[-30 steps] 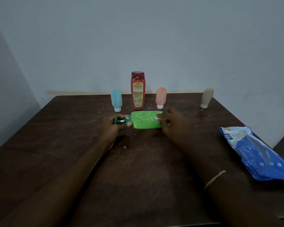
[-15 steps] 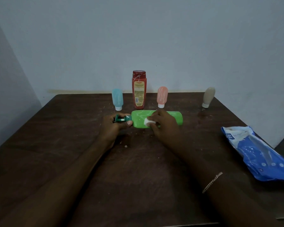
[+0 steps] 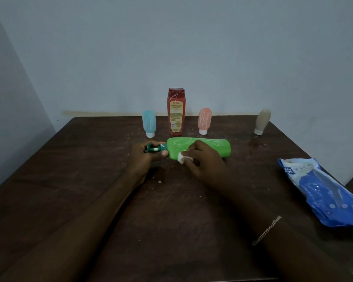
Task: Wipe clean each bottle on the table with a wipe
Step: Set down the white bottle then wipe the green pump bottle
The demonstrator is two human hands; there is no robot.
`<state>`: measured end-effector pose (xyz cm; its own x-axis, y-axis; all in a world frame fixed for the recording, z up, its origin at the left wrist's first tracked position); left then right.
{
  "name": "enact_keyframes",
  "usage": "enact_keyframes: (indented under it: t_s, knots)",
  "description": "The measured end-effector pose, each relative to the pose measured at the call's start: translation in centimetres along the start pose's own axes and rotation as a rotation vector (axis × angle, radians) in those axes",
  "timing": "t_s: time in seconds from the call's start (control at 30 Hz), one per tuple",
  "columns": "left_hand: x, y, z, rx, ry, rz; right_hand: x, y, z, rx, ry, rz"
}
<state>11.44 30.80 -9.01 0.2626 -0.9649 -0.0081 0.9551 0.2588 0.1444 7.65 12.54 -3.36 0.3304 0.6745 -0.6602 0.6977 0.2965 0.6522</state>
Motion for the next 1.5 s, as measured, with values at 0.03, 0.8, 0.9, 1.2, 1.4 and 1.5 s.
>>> enact_keyframes:
  t_s: [0.03,0.8,0.9,1.2,1.4,1.5]
  knots:
    - [0.0,-0.1,0.2,0.012,-0.003,0.002,-0.6,-0.2,0.7,0.017,0.000,0.023]
    - [0.2,-0.6,1.4,0.099,0.125,-0.029,1.8,0.7,-3.9,-0.097,-0.083,-0.046]
    - [0.5,-0.5,1.6,0.133,0.162,-0.047,1.7,0.7,-3.7,-0.082,-0.117,-0.043]
    - [0.1,-0.3,1.1,0.178,0.143,-0.054,2.8,7.0,-1.5,0.066,-0.203,-0.001]
    - [0.4,-0.2,1.1,0.143,0.146,-0.072,2.6,1.7,-4.3,-0.035,-0.198,-0.018]
    - [0.5,-0.3,1.3,0.162,0.150,-0.072,2.1,0.8,-3.4,-0.001,-0.194,-0.032]
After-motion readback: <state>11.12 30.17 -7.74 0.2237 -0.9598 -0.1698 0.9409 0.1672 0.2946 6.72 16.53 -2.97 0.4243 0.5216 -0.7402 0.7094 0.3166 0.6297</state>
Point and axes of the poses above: each hand's wrist, its own y-axis towards the middle knuckle, its own x-axis out of the palm, z = x × y, the point moved 10 cm from there along y, towards the middle knuckle, and after that the axes turned 9 degrees about z, right-handed, at the moved point
